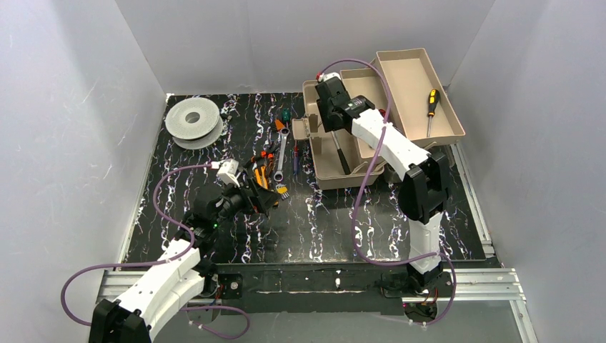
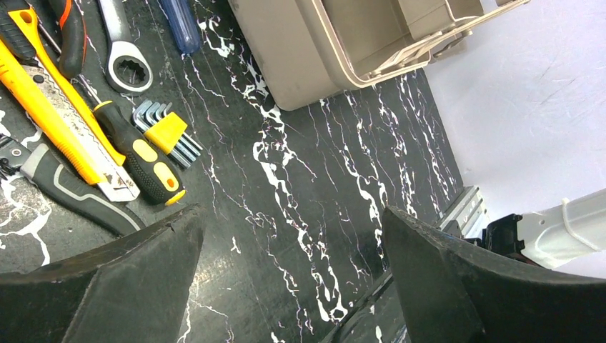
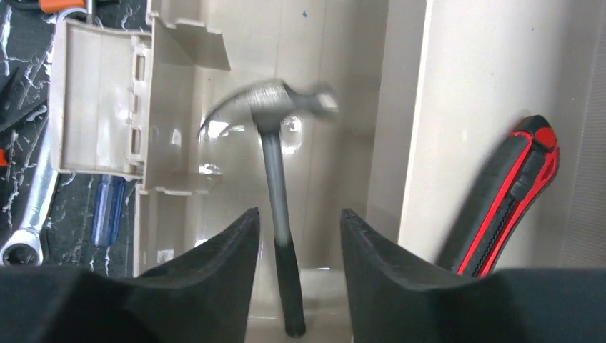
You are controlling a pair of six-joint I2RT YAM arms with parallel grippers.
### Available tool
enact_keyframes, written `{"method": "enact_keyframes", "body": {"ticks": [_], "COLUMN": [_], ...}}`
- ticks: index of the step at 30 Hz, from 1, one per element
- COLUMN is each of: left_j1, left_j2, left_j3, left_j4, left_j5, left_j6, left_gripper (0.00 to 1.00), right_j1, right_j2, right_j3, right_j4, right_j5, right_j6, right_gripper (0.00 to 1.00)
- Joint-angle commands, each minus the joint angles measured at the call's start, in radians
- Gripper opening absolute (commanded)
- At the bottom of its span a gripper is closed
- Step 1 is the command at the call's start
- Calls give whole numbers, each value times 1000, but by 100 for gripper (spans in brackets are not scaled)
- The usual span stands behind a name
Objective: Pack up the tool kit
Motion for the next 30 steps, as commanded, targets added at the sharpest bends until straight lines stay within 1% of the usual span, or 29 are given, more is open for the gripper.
{"method": "enact_keyframes", "body": {"ticks": [1,7,11,16,20,25,30], "left_j1": [-3,-2,-2,-2,-2,-2,-3], "left_j2": [8,29,50,93,141,184,237], "left_j3": [43,57,79,139,187,216,254], "left_j4": [6,-27,-77,-214,-326,-374,-436], "left_j5": [0,-20,-55,-187,-290,-362,-436], "left_j6": [23,27,28,43,43,38,21], "left_gripper": [93,93,93,93,93,93,93], "right_j1": [-7,-8,-9,-7,-8,-7,-7], "right_j2": [-56,-142,-239,-398,-536,-708,-866], "right_j3": [67,45,-31,-192,-351,-539,-742], "right_j4": [37,37,71,138,197,223,283], "right_j5": [0,-75,-77,-29,-4,-104,-245], "right_j6": [6,-28,-61,-100,-75,2,51], "right_gripper": [55,55,54,54,52,52,52]}}
